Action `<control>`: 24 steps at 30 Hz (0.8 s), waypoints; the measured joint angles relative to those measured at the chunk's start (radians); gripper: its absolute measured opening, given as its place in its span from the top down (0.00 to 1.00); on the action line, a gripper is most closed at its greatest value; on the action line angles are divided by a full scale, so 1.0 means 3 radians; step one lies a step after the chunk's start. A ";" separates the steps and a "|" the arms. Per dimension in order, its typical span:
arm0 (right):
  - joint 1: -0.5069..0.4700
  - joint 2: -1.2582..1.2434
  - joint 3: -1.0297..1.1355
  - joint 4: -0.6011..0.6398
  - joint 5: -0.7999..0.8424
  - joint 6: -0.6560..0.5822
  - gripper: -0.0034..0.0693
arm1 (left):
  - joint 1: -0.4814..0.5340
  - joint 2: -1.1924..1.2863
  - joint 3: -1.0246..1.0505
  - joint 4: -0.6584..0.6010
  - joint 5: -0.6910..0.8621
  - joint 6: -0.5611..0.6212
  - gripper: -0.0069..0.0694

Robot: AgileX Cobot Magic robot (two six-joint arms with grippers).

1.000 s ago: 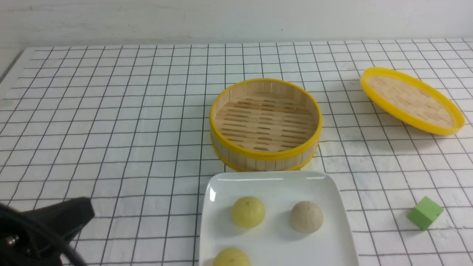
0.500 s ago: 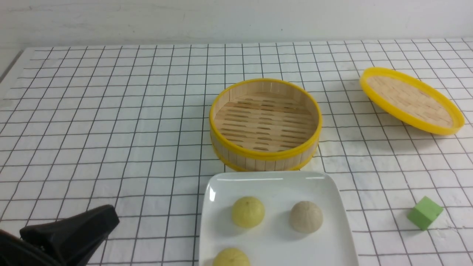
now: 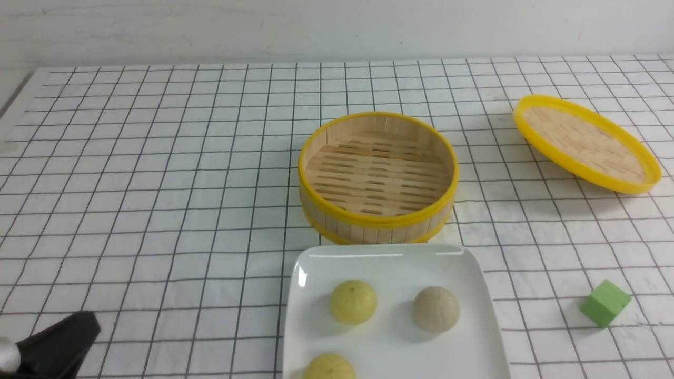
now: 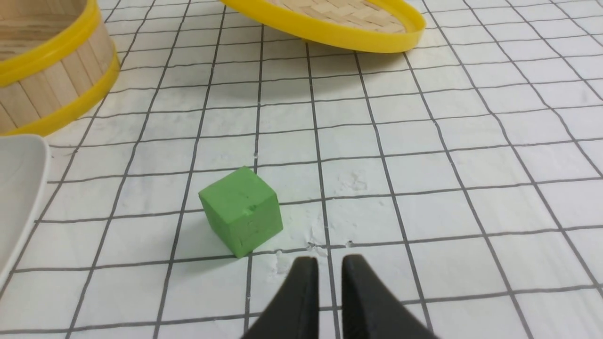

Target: Put the steamed buns into the plate on the white-black tablecloth.

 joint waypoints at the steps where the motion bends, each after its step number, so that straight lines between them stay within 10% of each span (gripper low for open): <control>1: 0.0000 0.0000 0.0000 0.0000 -0.0003 0.0000 0.81 | 0.0194 -0.0162 0.0132 -0.0006 0.0027 0.0134 0.87; 24: 0.0000 0.0000 0.0000 0.0000 -0.0003 0.0000 0.78 | 0.0765 -0.0739 0.0496 0.0207 0.0570 0.0231 0.85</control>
